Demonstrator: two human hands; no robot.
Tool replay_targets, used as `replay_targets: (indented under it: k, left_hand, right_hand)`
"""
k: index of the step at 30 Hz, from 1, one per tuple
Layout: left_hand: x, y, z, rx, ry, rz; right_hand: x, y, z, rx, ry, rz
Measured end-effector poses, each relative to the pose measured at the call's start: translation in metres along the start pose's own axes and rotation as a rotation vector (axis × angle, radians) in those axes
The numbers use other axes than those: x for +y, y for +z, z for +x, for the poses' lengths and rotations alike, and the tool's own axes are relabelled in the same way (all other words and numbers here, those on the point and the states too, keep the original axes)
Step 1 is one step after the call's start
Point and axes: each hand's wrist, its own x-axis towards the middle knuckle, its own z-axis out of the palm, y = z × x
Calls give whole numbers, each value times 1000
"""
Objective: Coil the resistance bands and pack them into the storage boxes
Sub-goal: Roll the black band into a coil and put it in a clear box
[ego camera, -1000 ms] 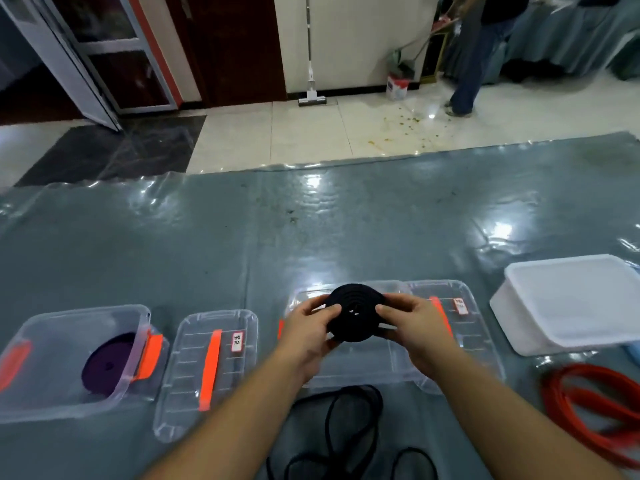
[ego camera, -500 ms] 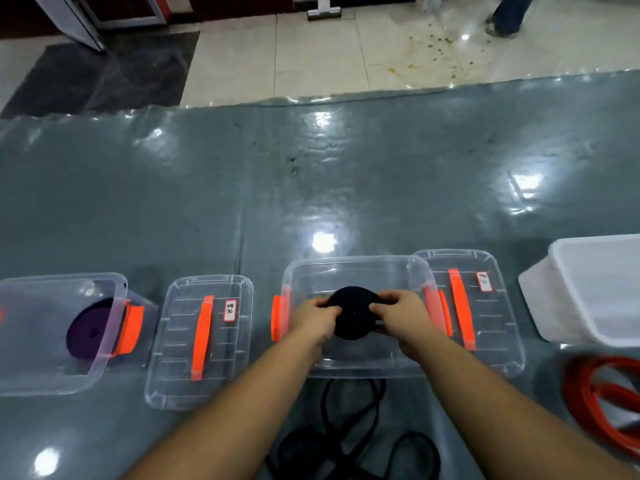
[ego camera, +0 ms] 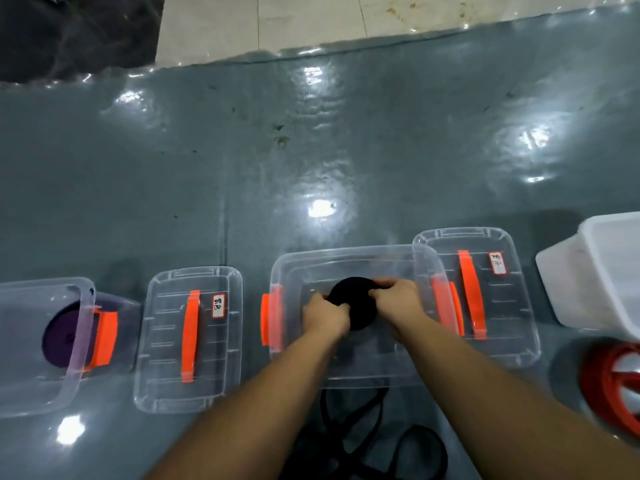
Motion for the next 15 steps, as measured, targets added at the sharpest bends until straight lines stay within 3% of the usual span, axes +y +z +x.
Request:
replay_targets:
  k: [5, 15]
  left_hand:
    - [1, 3, 3, 42, 32, 7]
    - [2, 2, 9, 46, 41, 37]
  right_hand:
    - [-3, 2, 0, 29, 20, 117]
    - [2, 8, 5, 105, 53, 104]
